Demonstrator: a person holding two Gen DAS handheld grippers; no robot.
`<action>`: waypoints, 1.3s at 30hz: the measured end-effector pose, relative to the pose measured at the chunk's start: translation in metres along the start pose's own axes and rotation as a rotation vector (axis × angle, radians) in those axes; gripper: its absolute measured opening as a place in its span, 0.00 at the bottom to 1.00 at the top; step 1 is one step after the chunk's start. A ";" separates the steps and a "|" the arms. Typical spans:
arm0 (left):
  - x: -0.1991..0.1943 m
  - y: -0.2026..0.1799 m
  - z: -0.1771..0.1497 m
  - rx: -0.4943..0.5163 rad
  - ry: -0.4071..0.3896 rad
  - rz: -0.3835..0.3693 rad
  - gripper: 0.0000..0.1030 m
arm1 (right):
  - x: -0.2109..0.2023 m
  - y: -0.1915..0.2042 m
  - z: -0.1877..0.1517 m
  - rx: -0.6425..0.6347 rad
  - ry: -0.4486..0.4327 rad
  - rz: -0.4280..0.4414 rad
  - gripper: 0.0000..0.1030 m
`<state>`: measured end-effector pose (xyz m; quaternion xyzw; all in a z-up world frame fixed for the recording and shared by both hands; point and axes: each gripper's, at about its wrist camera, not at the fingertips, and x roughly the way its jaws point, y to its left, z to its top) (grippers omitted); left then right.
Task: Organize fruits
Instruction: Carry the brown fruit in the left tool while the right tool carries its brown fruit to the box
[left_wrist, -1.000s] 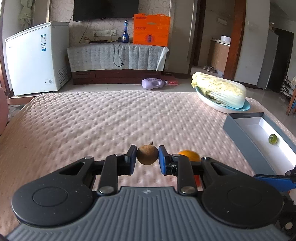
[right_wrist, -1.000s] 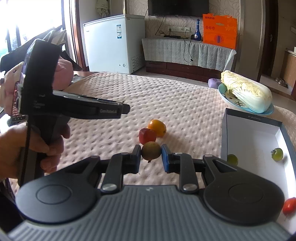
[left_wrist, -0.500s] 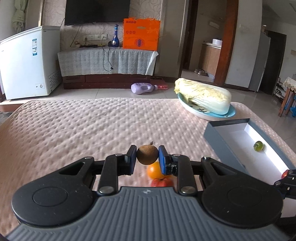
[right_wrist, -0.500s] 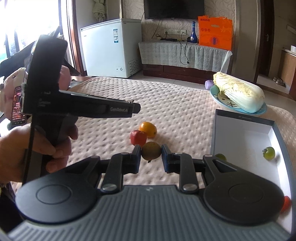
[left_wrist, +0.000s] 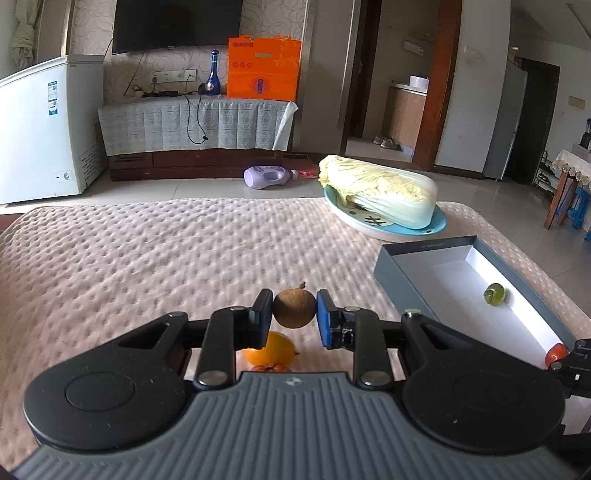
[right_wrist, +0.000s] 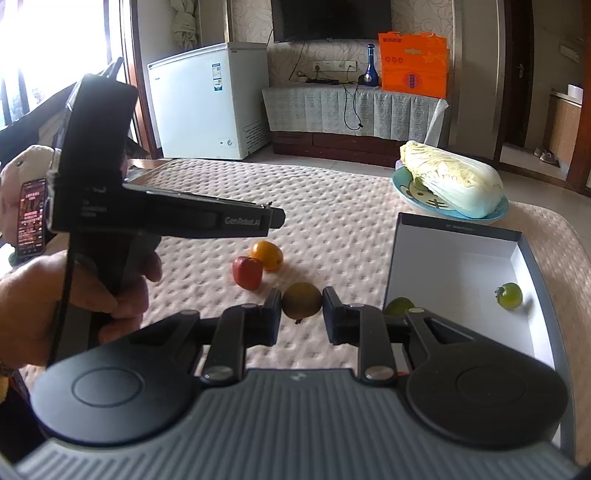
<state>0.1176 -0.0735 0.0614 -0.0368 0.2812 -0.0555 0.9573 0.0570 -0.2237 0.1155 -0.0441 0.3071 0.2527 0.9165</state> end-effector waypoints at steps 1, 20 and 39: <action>0.001 -0.002 0.001 0.001 0.001 -0.004 0.29 | -0.001 -0.002 0.000 0.002 -0.001 -0.001 0.26; 0.014 -0.048 0.008 0.010 -0.004 -0.080 0.29 | -0.012 -0.027 -0.006 0.028 -0.003 -0.036 0.26; 0.038 -0.103 0.003 0.029 0.019 -0.161 0.29 | -0.026 -0.056 -0.018 0.057 0.014 -0.082 0.26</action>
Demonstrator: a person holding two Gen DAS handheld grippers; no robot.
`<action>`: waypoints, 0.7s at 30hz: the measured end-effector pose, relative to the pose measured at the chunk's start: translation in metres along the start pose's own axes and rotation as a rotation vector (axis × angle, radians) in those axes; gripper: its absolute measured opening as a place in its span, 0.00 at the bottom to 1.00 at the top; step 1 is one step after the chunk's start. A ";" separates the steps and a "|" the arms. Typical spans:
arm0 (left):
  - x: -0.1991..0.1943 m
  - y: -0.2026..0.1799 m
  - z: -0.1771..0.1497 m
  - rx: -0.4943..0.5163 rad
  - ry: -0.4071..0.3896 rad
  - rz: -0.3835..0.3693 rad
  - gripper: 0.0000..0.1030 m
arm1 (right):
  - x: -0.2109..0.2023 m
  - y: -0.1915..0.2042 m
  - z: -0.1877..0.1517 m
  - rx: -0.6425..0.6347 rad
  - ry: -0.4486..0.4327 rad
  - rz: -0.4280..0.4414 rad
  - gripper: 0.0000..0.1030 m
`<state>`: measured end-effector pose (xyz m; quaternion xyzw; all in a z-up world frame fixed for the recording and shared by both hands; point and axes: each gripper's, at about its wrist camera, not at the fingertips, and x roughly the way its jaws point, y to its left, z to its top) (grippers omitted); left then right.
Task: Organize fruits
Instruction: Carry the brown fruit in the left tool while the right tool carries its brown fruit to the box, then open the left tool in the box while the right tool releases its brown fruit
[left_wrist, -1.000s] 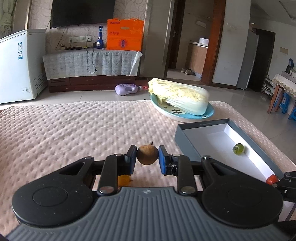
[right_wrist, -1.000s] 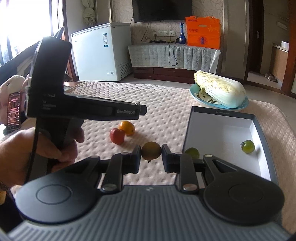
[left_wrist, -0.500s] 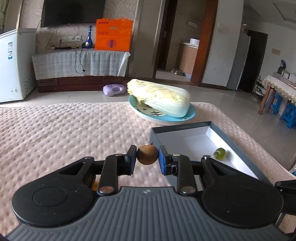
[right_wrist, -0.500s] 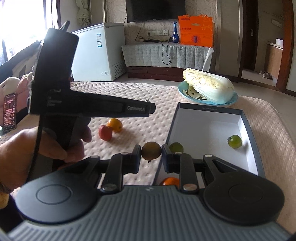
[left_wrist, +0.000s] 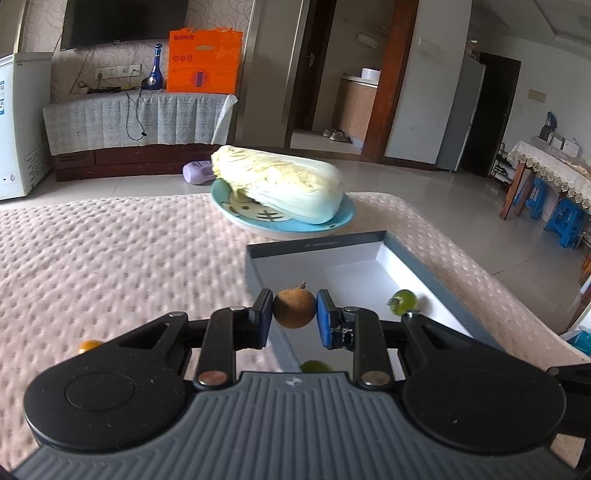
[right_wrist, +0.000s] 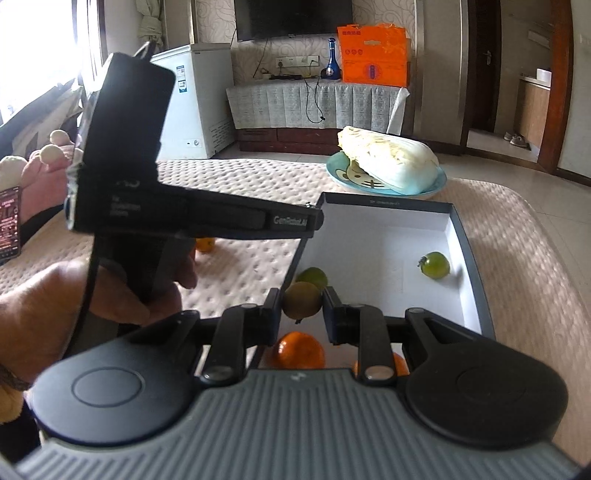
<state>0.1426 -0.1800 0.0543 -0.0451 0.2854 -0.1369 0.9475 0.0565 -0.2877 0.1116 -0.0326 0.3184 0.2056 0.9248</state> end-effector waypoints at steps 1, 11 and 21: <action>0.002 -0.003 0.000 0.002 0.002 -0.005 0.29 | 0.001 -0.001 0.000 0.000 0.002 -0.002 0.26; 0.021 -0.029 -0.005 0.029 0.022 -0.032 0.29 | -0.002 -0.014 -0.008 0.010 0.022 -0.026 0.26; 0.036 -0.036 -0.009 0.030 0.055 -0.023 0.29 | -0.004 -0.024 -0.012 0.019 0.030 -0.037 0.26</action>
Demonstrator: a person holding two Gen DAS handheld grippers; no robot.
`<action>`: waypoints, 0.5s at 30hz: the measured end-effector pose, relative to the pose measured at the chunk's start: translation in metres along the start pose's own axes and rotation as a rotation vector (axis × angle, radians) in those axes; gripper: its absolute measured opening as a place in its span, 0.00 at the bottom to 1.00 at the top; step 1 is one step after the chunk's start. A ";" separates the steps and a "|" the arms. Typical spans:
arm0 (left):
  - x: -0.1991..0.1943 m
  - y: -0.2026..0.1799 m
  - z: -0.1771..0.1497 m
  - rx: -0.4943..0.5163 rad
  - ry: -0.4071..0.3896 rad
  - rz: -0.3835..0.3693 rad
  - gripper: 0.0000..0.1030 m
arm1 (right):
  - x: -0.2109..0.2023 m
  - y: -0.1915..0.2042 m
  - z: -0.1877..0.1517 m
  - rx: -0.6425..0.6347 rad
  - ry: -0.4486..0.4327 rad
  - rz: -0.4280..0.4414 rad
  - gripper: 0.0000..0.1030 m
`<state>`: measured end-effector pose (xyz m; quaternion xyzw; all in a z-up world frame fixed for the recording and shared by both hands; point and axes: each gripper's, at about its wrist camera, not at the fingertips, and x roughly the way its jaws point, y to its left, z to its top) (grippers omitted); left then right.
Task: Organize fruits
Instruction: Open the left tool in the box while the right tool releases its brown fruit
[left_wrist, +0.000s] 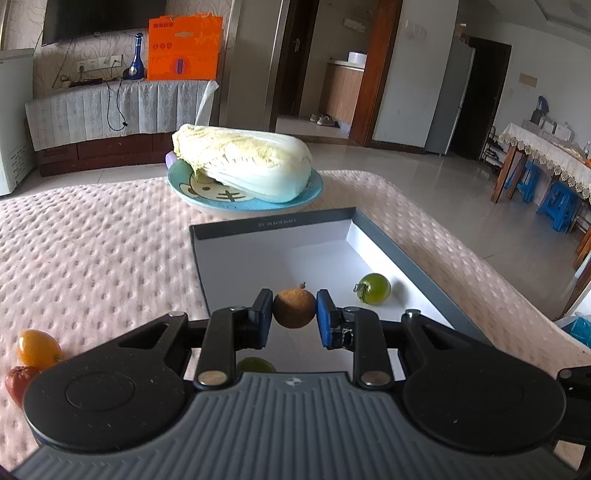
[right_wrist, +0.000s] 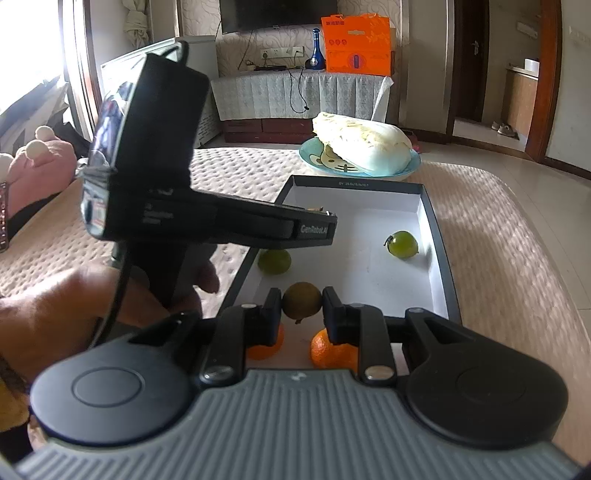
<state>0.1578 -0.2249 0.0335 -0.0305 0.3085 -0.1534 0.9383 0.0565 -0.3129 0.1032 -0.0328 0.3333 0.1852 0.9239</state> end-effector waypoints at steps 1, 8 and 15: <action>0.002 -0.001 0.000 0.004 0.003 0.006 0.29 | 0.000 -0.001 0.000 0.001 0.001 -0.001 0.26; 0.005 -0.006 -0.002 0.034 0.007 0.003 0.30 | 0.000 -0.002 -0.001 0.004 0.008 -0.003 0.26; -0.002 -0.005 0.000 0.021 -0.007 -0.001 0.39 | 0.003 -0.001 0.000 0.005 0.007 -0.015 0.26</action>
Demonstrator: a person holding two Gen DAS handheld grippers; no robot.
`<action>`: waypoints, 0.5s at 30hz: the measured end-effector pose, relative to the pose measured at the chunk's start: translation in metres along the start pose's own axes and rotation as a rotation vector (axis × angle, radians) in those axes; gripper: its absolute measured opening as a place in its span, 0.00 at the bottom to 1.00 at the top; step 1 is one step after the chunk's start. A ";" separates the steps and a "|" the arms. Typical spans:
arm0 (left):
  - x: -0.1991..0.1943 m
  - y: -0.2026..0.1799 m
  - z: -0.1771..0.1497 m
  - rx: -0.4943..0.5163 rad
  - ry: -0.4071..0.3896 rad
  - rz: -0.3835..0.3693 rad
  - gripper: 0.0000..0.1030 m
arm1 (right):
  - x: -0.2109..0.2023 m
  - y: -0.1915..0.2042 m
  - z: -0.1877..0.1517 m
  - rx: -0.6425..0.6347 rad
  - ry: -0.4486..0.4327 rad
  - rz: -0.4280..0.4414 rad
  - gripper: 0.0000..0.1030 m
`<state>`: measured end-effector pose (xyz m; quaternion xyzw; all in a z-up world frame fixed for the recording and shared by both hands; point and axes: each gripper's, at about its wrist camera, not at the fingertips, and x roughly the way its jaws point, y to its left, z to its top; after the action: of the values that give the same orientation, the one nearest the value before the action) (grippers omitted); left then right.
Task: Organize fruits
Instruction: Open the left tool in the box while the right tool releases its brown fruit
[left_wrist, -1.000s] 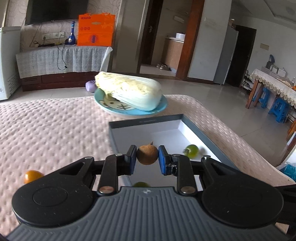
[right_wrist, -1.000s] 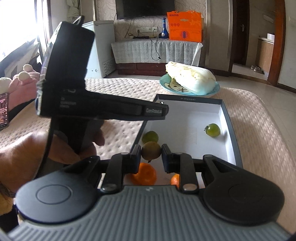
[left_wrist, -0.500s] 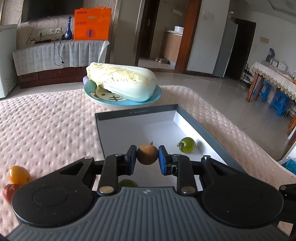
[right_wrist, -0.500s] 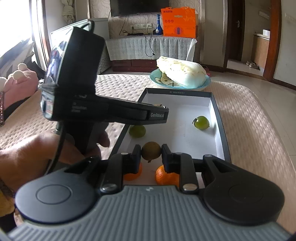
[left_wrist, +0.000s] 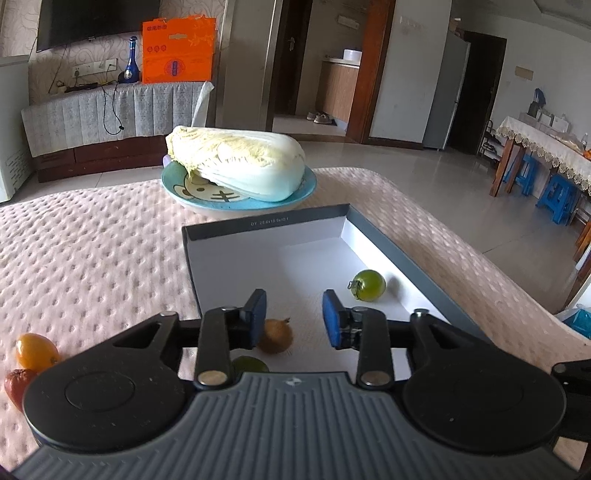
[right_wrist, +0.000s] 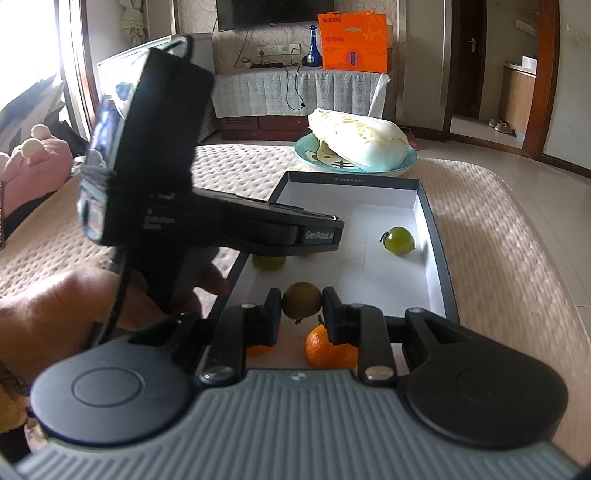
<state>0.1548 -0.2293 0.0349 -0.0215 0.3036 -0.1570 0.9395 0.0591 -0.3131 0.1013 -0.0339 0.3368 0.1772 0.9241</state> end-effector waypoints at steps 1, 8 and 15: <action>-0.003 0.000 0.001 -0.003 -0.008 -0.003 0.39 | 0.001 -0.001 0.000 0.004 -0.002 -0.008 0.26; -0.030 0.015 0.012 -0.049 -0.064 -0.007 0.44 | 0.005 -0.016 0.003 0.078 -0.012 -0.064 0.26; -0.061 0.050 0.019 -0.096 -0.102 0.026 0.46 | 0.014 -0.025 0.003 0.123 0.000 -0.101 0.26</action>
<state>0.1328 -0.1644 0.0780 -0.0705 0.2625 -0.1286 0.9537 0.0795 -0.3315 0.0935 0.0059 0.3450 0.1094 0.9322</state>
